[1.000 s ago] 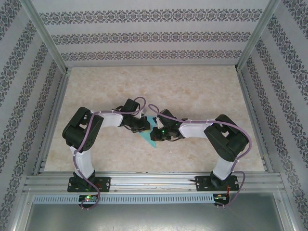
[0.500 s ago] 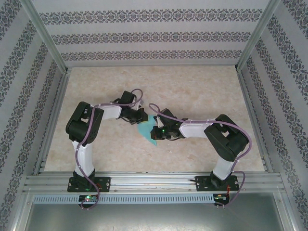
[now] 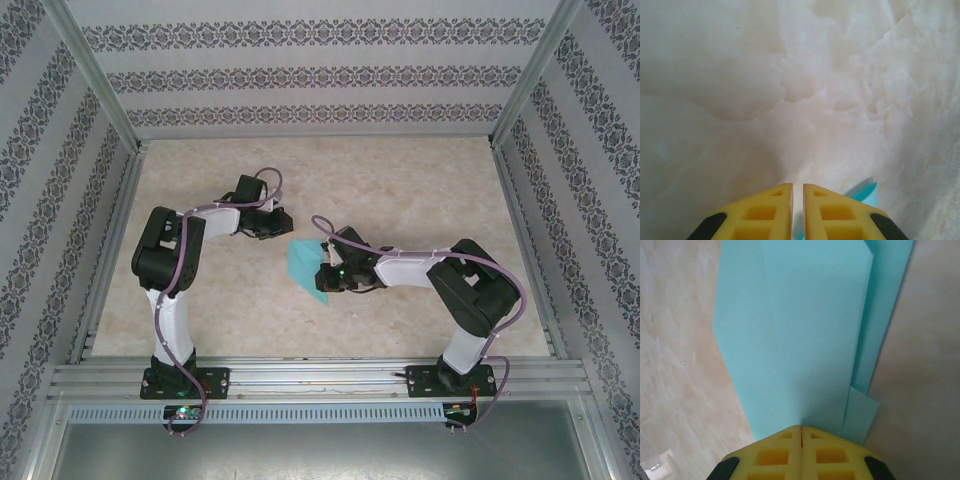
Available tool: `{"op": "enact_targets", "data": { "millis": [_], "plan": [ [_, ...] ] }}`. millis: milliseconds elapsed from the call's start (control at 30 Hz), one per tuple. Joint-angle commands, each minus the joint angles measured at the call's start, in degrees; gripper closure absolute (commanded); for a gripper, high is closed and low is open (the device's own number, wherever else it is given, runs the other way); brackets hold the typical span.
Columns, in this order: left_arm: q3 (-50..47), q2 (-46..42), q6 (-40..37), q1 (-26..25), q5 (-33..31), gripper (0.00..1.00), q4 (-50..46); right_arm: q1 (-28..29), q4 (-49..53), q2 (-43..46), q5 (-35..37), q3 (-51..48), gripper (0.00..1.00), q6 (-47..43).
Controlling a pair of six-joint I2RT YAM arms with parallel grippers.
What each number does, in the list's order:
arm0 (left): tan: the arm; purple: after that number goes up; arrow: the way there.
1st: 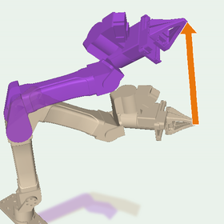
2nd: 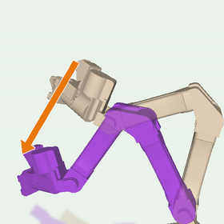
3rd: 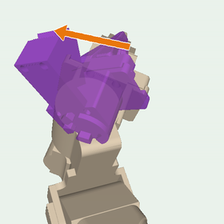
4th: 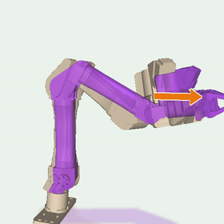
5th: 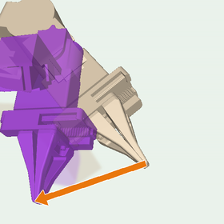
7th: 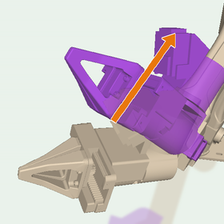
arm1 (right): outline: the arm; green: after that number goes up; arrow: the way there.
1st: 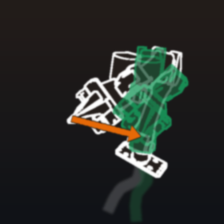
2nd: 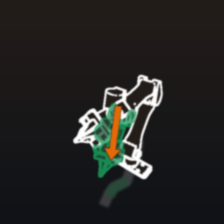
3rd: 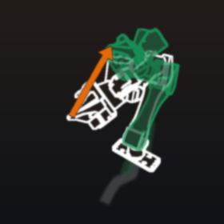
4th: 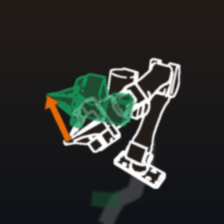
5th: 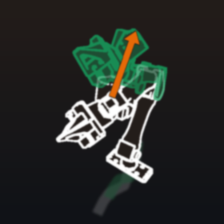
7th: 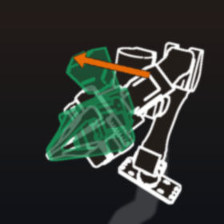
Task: Fold a paper plane with a square sheet of paper (fold left side to right side)
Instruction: Fourth fold the wing at the center of the table.
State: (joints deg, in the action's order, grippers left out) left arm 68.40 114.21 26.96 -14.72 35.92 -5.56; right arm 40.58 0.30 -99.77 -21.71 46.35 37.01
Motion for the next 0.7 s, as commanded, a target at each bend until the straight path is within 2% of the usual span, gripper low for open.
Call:
{"op": "enact_targets", "data": {
  "millis": [0, 167, 333, 467, 667],
  "plan": [
    [-2.81, -7.98, -3.10, 0.46, 2.65, 0.88, 1.11, -1.01, 10.52, -1.40, 2.30, -2.86, 1.00, -2.02],
    [-11.52, -13.99, 2.46, -1.40, 7.76, 0.90, 7.19, -2.03, 10.47, -1.44, 1.94, -2.32, 1.00, -3.50],
    [-14.57, -11.90, 7.47, -5.89, 11.79, 0.94, 13.33, -2.41, 10.45, -1.83, 1.95, -2.14, 1.00, -3.97],
    [-12.33, -7.44, 7.35, -8.02, 11.13, 0.96, 12.51, -2.42, 10.44, -1.92, 1.76, -1.96, 1.00, -4.11],
    [-11.84, -2.66, 7.08, -8.67, 7.79, 0.99, 11.39, -2.41, 9.53, -1.10, 0.86, -1.92, 1.00, -3.55]
  ]
}}
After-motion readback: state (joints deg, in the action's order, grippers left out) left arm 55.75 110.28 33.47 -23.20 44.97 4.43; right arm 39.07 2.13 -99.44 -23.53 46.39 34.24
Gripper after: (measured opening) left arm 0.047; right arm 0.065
